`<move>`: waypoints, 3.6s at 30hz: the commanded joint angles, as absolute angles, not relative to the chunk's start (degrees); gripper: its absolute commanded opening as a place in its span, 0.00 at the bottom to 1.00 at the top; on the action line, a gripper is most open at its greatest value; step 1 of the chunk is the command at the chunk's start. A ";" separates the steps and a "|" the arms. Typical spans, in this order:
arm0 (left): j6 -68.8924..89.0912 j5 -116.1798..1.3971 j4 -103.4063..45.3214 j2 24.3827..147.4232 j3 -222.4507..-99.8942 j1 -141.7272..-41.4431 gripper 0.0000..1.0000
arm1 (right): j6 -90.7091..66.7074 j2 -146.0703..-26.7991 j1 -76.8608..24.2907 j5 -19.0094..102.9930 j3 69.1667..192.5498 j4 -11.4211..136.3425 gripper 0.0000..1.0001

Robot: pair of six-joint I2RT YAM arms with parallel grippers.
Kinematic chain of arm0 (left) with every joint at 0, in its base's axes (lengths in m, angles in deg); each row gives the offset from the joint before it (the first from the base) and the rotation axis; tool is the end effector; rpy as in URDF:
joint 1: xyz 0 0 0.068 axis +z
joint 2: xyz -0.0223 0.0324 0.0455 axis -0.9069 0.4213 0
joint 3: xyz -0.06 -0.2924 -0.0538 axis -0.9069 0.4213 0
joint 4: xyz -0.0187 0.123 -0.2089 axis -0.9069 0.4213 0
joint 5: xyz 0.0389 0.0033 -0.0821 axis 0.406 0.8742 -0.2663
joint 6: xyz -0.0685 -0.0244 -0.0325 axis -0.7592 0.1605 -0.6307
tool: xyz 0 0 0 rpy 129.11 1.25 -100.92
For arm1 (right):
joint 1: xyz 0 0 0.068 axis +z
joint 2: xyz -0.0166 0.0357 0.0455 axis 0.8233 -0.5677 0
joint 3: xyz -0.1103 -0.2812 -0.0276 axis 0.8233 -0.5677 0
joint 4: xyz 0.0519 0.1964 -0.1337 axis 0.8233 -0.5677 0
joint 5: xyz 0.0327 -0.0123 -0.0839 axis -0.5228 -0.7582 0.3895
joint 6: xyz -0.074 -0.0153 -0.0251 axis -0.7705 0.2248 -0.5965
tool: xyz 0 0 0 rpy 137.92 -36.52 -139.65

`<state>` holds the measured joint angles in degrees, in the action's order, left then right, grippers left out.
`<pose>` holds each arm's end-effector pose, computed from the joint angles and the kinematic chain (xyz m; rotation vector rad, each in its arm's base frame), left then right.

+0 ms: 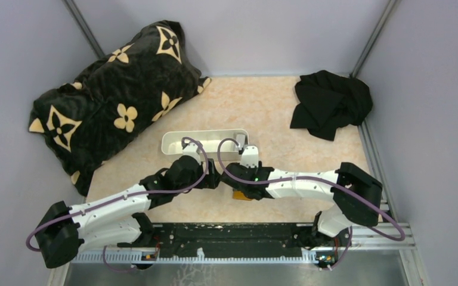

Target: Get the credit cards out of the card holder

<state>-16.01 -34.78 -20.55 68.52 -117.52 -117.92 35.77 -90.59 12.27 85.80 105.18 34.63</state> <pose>0.1362 -0.1516 0.2230 0.1523 2.2383 -0.6138 0.1405 0.2356 0.2107 -0.0909 2.3813 0.1115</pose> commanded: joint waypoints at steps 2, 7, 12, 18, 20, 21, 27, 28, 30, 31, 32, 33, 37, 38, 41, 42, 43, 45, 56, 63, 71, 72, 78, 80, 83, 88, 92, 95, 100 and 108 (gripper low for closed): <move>-15.61 -35.24 -21.46 68.15 -117.17 -117.49 0.92 | 39.08 -89.81 13.23 87.96 105.42 31.95 0.56; -15.80 -35.84 -21.02 68.63 -117.25 -117.58 0.93 | 42.37 -88.41 13.23 87.90 101.94 31.89 0.55; -15.61 -36.84 -22.13 68.74 -117.27 -117.60 0.93 | 44.63 -85.23 13.23 87.88 97.90 33.26 0.53; -15.77 -38.57 -22.71 70.84 -118.06 -117.58 0.93 | 45.23 -82.40 13.18 86.39 93.66 36.68 0.51; -16.18 -39.41 -22.89 71.74 -118.18 -117.57 0.93 | 44.97 -82.03 12.96 85.36 92.15 38.84 0.50; -16.36 -39.79 -23.00 72.06 -118.23 -117.63 0.93 | 45.03 -81.81 12.71 84.69 91.35 40.01 0.49; -16.10 -41.07 -24.04 72.95 -118.44 -117.63 0.93 | 46.41 -78.41 10.72 81.59 85.80 45.98 0.28; -15.89 -41.23 -24.12 73.25 -118.57 -117.57 0.93 | 46.59 -77.66 10.15 81.25 84.97 46.68 0.25; -15.54 -41.56 -24.29 73.91 -118.90 -117.63 0.93 | 47.17 -76.05 9.46 81.04 83.47 47.05 0.20; -15.36 -41.86 -24.33 74.28 -119.15 -117.61 0.93 | 47.42 -75.34 9.12 81.07 83.10 46.94 0.19; -15.16 -42.13 -24.32 74.69 -119.44 -117.63 0.93 | 47.91 -74.58 8.84 81.21 82.77 46.70 0.18; -15.07 -42.42 -24.25 74.96 -119.60 -117.58 0.93 | 48.38 -73.86 8.57 81.41 82.43 46.41 0.17; -14.50 -42.85 -24.22 75.70 -120.24 -117.57 0.93 | 49.50 -70.54 7.86 82.09 81.58 46.18 0.15; -14.45 -42.86 -24.23 75.79 -120.29 -117.60 0.93 | 49.56 -69.88 7.65 82.14 81.36 46.26 0.15; -14.16 -43.11 -24.37 75.93 -120.38 -117.63 0.93 | 49.75 -68.59 6.98 82.18 80.97 46.37 0.15; -14.00 -43.27 -24.54 76.06 -120.39 -117.60 0.93 | 49.66 -68.35 6.80 82.31 81.00 46.36 0.15; -13.59 -43.67 -24.91 76.11 -120.40 -117.64 0.93 | 49.61 -68.27 6.53 82.30 80.97 46.36 0.15; -12.50 -45.29 -25.61 76.42 -120.76 -117.69 0.93 | 49.33 -68.41 5.79 82.22 81.06 46.56 0.15; -10.15 -42.72 -28.97 77.41 -120.76 -125.64 0.89 | 48.63 -73.14 4.12 81.94 82.68 47.77 0.22; -10.89 -42.85 -28.55 78.77 -120.90 -125.64 0.88 | 43.89 -70.42 4.09 80.57 81.74 53.45 0.43; -10.87 -42.03 -27.83 77.85 -120.56 -125.64 0.87 | 42.28 -72.99 3.22 81.51 83.36 53.90 0.37; -10.78 -41.97 -27.63 77.69 -120.51 -125.63 0.87 | 42.37 -73.55 3.21 81.58 83.66 53.80 0.32; -10.23 -41.53 -27.12 77.03 -120.21 -125.64 0.87 | 42.38 -74.96 3.17 82.64 83.86 54.52 0.04; -10.15 -41.77 -27.12 77.18 -120.20 -125.64 0.87 | 41.46 -74.65 3.21 82.96 83.25 55.89 0.00; -10.07 -42.21 -26.96 77.38 -120.36 -125.63 0.87 | 39.92 -73.95 3.17 83.44 82.60 57.92 0.03; -10.08 -42.01 -26.32 76.86 -120.30 -125.60 0.87 | 38.96 -73.70 3.21 84.44 83.14 57.93 0.30; -9.86 -42.31 -26.06 77.05 -120.72 -125.64 0.87 | 38.45 -74.23 2.83 84.87 82.74 59.46 0.35; -9.66 -42.58 -25.90 77.22 -120.73 -125.64 0.86 | 37.84 -74.73 2.55 84.76 82.47 60.86 0.34; -9.73 -42.92 -25.54 77.59 -120.99 -125.64 0.86 | 37.81 -75.66 2.40 83.71 83.47 60.04 0.00; -10.50 -43.49 -25.91 76.60 -120.65 -125.64 0.86 | 36.87 -70.63 2.42 83.62 85.39 54.48 0.00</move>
<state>-10.44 -42.61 -26.23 77.87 -120.12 -125.49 38.13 -74.72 2.85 82.78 81.64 56.53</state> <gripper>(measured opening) 0.862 0.024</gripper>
